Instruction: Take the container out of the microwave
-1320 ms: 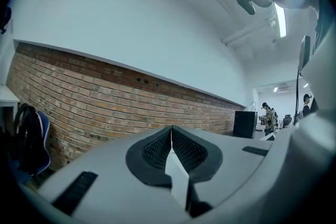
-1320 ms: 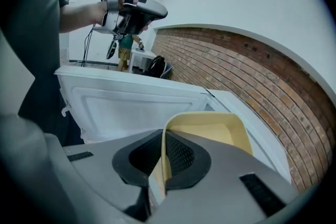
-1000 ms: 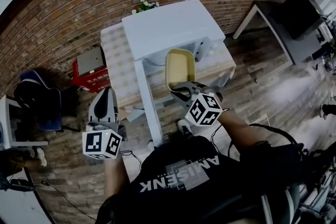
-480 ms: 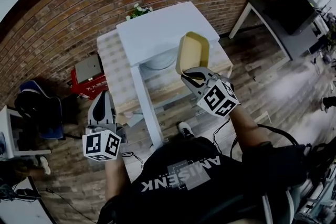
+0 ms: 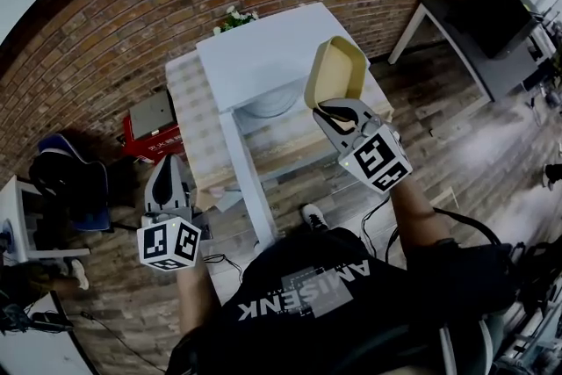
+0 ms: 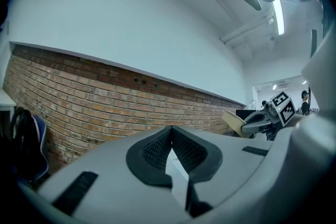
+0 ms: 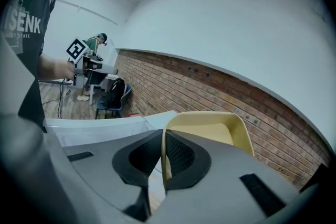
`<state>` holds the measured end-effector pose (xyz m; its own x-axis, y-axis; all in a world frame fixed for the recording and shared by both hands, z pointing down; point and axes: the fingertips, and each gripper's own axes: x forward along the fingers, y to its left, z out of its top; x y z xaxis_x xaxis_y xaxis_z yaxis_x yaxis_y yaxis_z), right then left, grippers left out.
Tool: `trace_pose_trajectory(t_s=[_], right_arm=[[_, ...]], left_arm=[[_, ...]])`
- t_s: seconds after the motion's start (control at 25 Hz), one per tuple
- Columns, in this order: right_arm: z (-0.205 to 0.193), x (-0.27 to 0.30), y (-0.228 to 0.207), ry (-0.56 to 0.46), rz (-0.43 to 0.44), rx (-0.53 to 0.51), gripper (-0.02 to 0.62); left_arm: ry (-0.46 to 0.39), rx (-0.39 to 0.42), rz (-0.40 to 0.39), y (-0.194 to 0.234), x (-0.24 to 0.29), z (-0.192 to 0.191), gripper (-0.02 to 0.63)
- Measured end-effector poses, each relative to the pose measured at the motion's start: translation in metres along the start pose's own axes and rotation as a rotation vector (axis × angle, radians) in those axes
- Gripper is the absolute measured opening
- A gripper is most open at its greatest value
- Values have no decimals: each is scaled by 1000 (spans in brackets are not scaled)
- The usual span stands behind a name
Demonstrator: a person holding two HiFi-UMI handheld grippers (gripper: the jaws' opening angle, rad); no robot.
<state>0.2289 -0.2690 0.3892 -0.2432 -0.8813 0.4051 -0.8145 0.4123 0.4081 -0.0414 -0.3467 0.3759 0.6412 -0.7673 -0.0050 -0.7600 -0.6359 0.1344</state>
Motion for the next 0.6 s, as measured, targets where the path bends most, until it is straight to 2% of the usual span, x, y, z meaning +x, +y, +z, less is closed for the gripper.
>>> trace_pose_trajectory(t_s=[0.16, 0.32, 0.6], right_arm=[[2, -4, -9, -17, -27, 14, 48], [4, -7, -9, -20, -31, -10, 48], [9, -1, -7, -31, -25, 6, 48]], left_arm=[[3, 5, 12, 1, -2, 0, 14], [6, -11, 13, -2, -3, 1, 14], [-5, 13, 14, -4, -5, 3, 14]])
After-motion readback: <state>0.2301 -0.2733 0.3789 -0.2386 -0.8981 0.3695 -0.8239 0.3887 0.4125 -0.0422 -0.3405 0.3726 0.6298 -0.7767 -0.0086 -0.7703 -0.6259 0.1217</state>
